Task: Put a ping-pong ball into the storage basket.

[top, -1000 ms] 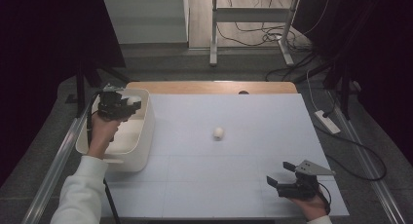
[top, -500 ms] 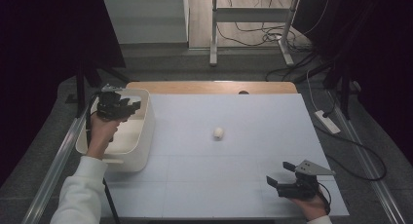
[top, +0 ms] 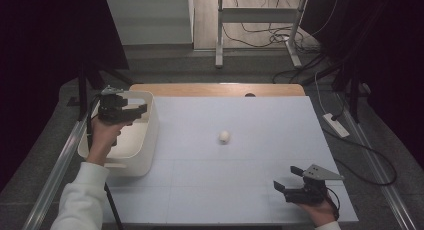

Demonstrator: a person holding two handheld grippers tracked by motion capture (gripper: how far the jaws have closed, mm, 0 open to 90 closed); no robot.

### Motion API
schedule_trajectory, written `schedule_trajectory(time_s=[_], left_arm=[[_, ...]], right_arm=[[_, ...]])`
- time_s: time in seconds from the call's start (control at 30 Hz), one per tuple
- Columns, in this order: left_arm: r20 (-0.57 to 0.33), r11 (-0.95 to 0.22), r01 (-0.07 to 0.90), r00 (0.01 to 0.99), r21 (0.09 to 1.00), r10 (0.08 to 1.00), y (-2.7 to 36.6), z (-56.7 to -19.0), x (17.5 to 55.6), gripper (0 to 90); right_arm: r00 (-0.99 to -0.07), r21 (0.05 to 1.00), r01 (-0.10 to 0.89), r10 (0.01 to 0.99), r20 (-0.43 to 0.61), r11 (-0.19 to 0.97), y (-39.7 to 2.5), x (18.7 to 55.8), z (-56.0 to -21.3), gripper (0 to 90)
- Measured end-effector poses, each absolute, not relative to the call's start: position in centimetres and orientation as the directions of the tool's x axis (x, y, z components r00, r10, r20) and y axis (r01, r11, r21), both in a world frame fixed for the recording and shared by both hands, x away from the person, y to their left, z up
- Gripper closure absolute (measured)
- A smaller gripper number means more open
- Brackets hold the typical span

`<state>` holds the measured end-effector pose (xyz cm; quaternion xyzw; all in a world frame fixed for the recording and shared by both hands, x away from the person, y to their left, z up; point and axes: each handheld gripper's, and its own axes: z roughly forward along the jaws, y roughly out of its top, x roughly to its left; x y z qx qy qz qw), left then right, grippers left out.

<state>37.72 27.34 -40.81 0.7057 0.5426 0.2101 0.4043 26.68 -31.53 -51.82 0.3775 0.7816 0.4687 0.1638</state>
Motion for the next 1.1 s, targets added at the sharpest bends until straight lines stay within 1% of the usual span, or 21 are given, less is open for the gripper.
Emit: schedule_trajectory(time_s=[0.23,0.67,0.77,0.93,1.1], left_arm=[[-0.196,-0.072,0.558,0.405,0.826,0.893,27.4,-40.0,36.6,18.6],[-0.217,-0.074,0.509,0.488,0.858,0.846,26.0,-38.9,35.0,18.4],[-0.207,-0.087,0.495,0.508,0.865,0.836,25.4,-38.6,34.7,18.5],[-0.218,-0.082,0.481,0.534,0.873,0.817,24.9,-38.3,34.3,18.8],[-0.205,-0.097,0.465,0.557,0.880,0.805,24.3,-38.0,33.9,18.7]], right_arm=[[-0.656,0.858,0.442,0.747,0.109,0.263,-31.6,26.7,-51.8,9.8],[-0.653,0.860,0.444,0.749,0.117,0.253,-31.7,26.7,-51.7,9.9],[-0.649,0.861,0.445,0.750,0.123,0.244,-31.7,26.7,-51.6,9.8],[-0.642,0.861,0.452,0.756,0.131,0.235,-31.6,26.8,-51.6,9.8],[-0.644,0.860,0.447,0.756,0.119,0.246,-31.3,26.8,-51.5,9.8]])
